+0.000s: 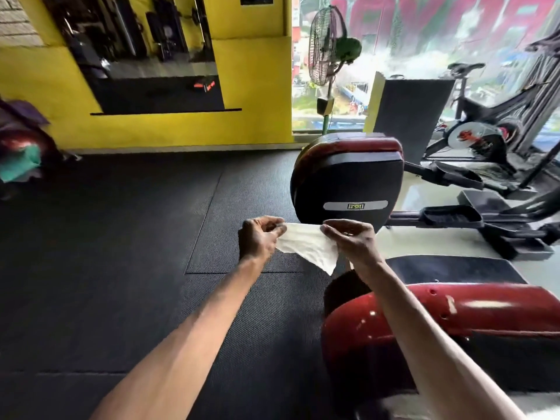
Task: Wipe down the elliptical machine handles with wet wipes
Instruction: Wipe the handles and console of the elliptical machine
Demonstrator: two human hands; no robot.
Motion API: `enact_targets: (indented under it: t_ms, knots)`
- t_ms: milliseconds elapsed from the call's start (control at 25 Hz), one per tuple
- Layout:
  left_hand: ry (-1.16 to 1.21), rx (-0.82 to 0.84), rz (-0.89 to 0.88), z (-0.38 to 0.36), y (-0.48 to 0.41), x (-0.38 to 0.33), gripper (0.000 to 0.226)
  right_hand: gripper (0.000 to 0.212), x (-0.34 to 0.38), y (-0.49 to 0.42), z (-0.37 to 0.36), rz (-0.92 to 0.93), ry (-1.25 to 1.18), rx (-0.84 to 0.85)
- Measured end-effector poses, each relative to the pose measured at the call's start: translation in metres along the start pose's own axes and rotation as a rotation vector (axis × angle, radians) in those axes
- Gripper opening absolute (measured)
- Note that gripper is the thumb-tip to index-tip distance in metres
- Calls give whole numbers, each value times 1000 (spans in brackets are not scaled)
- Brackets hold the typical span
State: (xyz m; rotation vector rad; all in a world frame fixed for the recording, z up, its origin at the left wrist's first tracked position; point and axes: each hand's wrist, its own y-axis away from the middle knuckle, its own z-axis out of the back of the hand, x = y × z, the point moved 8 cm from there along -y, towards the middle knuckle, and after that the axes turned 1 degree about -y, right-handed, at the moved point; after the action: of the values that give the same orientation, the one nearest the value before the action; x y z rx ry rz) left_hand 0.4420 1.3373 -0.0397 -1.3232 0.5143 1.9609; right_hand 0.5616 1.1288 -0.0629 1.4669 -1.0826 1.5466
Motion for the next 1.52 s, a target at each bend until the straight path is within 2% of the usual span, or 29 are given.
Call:
enact_targets:
  t_ms: [80, 120, 320, 520, 640, 760, 960, 1000, 1080, 1160, 1200, 1280, 1360, 1440, 1520]
  knots:
    - [-23, 10, -18, -15, -42, -3, 16, 31, -8, -38, 0, -39, 0, 20]
    - [-27, 30, -28, -25, -64, -5, 15, 32, -12, -59, 1, -40, 25, 11]
    - [-36, 131, -96, -71, -191, -15, 17, 9, -16, -173, 8, 34, 191, -185]
    - [226, 463, -43, -128, -313, -39, 15, 13, -14, -277, 7, -28, 120, -280]
    - [297, 616, -13, -168, -375, -56, 27, 13, -12, -332, 15, -30, 79, -344]
    - [408, 746, 26, -212, -416, -68, 14, 10, -18, -376, 36, -23, 64, -430]
    - [385, 829, 59, -302, -486, -89, 22, 8, -39, -449, 93, -50, 137, -569]
    - [348, 856, 9, -318, -498, -98, 24, 12, -39, -462, 101, -45, 216, -580]
    - [250, 936, -137, -351, -516, -122, 32, 34, -37, -496, 115, -11, 387, -517]
    - [164, 1041, -269, -391, -530, -149, 36, 35, -36, -530, 128, 33, 435, -391]
    - [131, 1058, -313, -410, -538, -161, 36, 27, -34, -545, 136, 39, 437, -354]
    - [105, 1032, -321, -443, -558, -178, 37, 9, -35, -573, 161, 26, 330, -383]
    - [93, 1039, -223, -476, -575, -181, 38, 9, -38, -587, 189, 18, 197, -479]
    - [101, 1118, -147, -516, -582, -184, 33, 9, -43, -598, 221, -7, 148, -576]
    - [189, 1143, -157, -553, -589, -198, 33, 10, -50, -605, 255, -45, 145, -666]
